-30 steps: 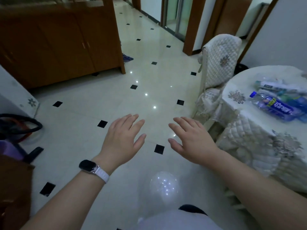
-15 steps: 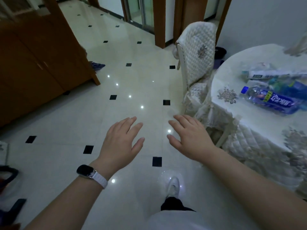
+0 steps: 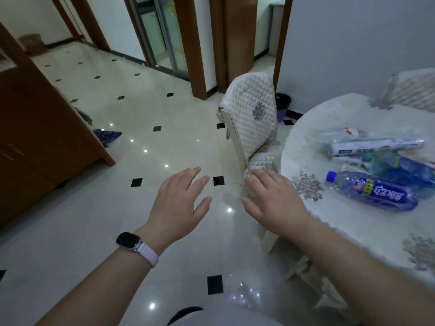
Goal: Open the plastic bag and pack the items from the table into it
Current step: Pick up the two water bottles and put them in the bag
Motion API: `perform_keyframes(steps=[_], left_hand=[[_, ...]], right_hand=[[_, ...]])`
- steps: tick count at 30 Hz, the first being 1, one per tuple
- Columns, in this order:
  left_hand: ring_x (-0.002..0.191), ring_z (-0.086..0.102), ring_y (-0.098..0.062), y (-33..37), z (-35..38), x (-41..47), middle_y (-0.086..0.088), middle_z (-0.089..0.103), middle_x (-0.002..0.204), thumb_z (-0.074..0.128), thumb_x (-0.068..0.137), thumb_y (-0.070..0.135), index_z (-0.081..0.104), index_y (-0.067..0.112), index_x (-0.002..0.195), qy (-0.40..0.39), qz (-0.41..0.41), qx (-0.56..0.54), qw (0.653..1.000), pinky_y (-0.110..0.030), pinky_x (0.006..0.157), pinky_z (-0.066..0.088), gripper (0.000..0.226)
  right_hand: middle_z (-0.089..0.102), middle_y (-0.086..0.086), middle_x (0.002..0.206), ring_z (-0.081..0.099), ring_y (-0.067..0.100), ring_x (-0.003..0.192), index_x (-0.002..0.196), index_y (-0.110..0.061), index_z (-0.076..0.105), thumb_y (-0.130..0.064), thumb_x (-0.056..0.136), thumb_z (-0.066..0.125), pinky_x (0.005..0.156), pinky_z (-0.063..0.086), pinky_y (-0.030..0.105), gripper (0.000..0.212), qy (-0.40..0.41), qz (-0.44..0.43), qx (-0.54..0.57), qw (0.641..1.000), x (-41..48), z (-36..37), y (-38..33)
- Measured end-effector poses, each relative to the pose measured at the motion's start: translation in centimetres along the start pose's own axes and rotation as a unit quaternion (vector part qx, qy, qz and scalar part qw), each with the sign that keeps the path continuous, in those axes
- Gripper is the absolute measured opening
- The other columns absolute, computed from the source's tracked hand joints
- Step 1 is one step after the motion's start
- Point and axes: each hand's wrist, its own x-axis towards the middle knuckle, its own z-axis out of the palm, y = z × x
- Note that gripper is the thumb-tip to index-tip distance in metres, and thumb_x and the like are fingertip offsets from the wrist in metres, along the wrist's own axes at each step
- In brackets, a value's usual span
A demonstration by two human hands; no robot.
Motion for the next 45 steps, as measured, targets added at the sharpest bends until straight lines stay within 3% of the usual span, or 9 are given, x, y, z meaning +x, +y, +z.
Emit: perform_keyframes(steps=[10,22,27,30,45], left_hand=[[0.118,0.055,-0.032,-5.1,7.2,15.3,-0.013,0.06,0.131,0.055,0.089,0.04,0.064,0.012,0.122,0.017,0.167,-0.082,0.982,-0.044,0.098,0.04,0.044],[0.118,0.055,-0.033,-11.3,13.4,30.4,-0.013,0.059,0.13,0.059,0.089,0.036,0.064,0.012,0.125,-0.019,0.335,-0.19,0.923,-0.047,0.099,0.044,0.043],[0.12,0.053,-0.031,-7.6,15.8,33.0,-0.01,0.058,0.133,0.051,0.09,0.041,0.063,0.015,0.125,-0.061,0.395,-0.223,0.889,-0.044,0.101,0.039,0.045],[0.122,0.053,-0.031,-4.7,17.3,34.3,-0.009,0.057,0.135,0.055,0.09,0.04,0.062,0.016,0.128,-0.081,0.42,-0.246,0.87,-0.049,0.102,0.043,0.045],[0.121,0.057,-0.035,11.1,21.3,42.7,-0.013,0.06,0.134,0.054,0.09,0.041,0.063,0.015,0.126,-0.082,0.531,-0.195,0.821,-0.049,0.099,0.047,0.046]], right_hand=[[0.061,0.007,0.128,0.055,0.029,0.119,0.121,-0.016,0.063,-0.05,0.089,0.043,0.097,0.044,0.041,0.051,0.017,0.153,-0.077,0.985,7.1,1.2,5.2],[0.06,0.009,0.13,0.055,0.031,0.119,0.123,-0.016,0.063,-0.05,0.089,0.044,0.095,0.045,0.044,0.052,0.009,0.352,-0.14,0.926,16.0,2.7,4.0],[0.062,0.009,0.127,0.057,0.032,0.115,0.119,-0.014,0.065,-0.048,0.086,0.048,0.092,0.046,0.043,0.05,0.018,0.435,-0.161,0.886,13.4,2.5,4.7],[0.061,0.008,0.128,0.056,0.03,0.118,0.122,-0.016,0.064,-0.049,0.087,0.048,0.094,0.047,0.044,0.051,0.02,0.482,-0.155,0.862,11.3,2.7,6.4],[0.06,0.006,0.131,0.054,0.026,0.121,0.125,-0.017,0.063,-0.052,0.088,0.043,0.099,0.045,0.042,0.054,0.068,0.573,-0.093,0.811,6.3,1.6,19.3]])
